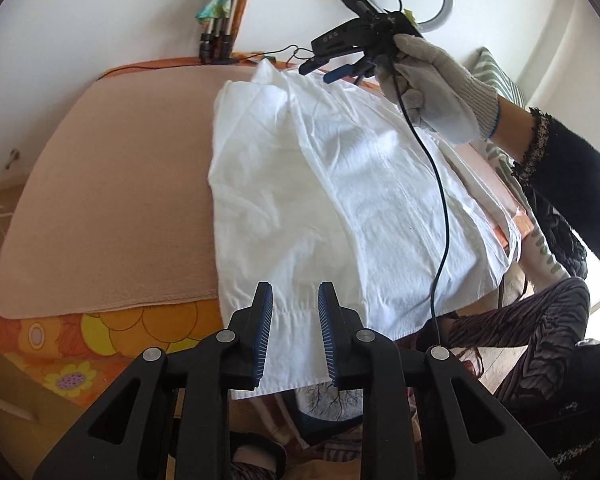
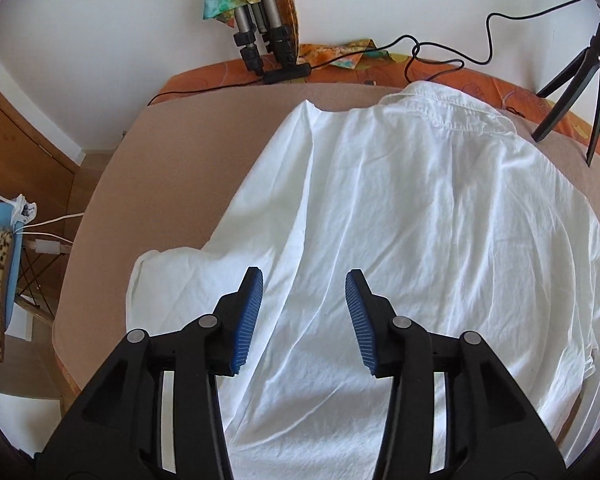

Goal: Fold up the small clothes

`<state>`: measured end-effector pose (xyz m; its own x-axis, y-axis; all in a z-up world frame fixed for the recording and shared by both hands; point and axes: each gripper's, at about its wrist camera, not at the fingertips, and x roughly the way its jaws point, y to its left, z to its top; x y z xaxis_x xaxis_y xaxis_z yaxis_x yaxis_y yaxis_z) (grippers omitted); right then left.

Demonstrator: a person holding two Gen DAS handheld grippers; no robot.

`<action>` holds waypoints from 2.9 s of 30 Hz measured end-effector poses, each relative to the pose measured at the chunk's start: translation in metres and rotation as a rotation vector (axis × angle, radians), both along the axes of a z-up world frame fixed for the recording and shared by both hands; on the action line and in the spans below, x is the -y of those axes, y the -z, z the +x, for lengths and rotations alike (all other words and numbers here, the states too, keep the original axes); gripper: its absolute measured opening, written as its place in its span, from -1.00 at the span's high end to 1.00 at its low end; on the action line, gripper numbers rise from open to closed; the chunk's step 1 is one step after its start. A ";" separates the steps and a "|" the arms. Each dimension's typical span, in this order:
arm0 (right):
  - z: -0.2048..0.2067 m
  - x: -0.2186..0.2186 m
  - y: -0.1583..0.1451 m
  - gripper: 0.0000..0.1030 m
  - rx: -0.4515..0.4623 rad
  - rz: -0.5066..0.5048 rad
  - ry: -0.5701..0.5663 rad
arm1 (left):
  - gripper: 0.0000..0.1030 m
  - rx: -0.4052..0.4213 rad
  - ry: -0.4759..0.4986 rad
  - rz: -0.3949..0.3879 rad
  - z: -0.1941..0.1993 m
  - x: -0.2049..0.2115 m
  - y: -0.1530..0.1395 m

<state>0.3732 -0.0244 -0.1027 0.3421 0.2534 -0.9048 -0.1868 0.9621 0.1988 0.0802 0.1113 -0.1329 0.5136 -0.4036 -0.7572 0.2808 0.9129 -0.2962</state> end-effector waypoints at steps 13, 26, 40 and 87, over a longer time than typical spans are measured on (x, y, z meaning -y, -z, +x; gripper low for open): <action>-0.004 -0.100 0.010 -0.12 0.003 0.083 -0.382 | 0.58 -0.092 -0.037 -0.008 0.011 -0.009 0.031; -0.018 -0.158 0.064 -0.11 0.137 -0.315 -0.428 | 0.51 -0.107 -0.043 -0.013 0.011 -0.012 0.034; -0.038 -0.090 -0.003 -0.45 -0.030 0.005 -0.270 | 0.21 -0.119 -0.115 -0.045 0.011 -0.020 0.038; 0.002 -0.122 0.056 0.78 -0.124 -0.050 -0.010 | 0.51 -0.107 -0.097 -0.058 0.016 -0.021 0.049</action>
<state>0.3748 0.0976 -0.1586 0.2247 0.2098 -0.9516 -0.1735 0.9696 0.1728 0.0961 0.1319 -0.1819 0.4704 -0.4003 -0.7865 0.1559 0.9149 -0.3724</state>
